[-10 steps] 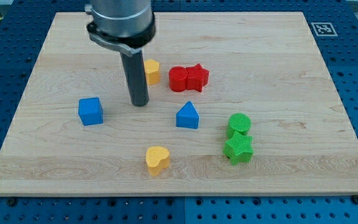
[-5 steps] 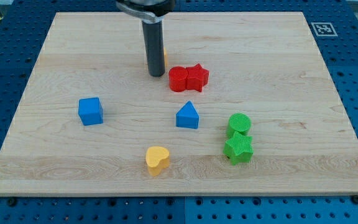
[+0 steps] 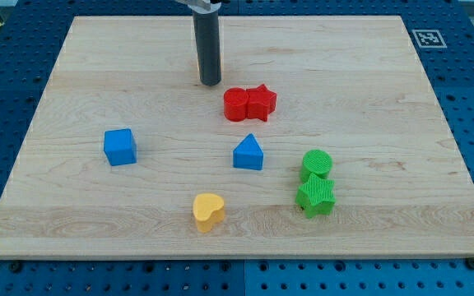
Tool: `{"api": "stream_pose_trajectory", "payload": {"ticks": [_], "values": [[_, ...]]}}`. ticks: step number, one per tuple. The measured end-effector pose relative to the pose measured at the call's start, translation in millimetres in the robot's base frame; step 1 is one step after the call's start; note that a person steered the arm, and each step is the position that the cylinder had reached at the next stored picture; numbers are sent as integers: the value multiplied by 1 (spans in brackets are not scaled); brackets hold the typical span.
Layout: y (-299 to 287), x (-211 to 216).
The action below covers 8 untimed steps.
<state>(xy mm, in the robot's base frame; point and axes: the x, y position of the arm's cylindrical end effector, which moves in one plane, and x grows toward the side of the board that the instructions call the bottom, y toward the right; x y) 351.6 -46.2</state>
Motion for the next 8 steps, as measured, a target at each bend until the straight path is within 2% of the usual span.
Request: {"api": "stream_pose_trajectory", "payload": {"ticks": [2, 3, 4, 8], "values": [[15, 0], [-15, -3], [-18, -30], [-13, -59]]}}
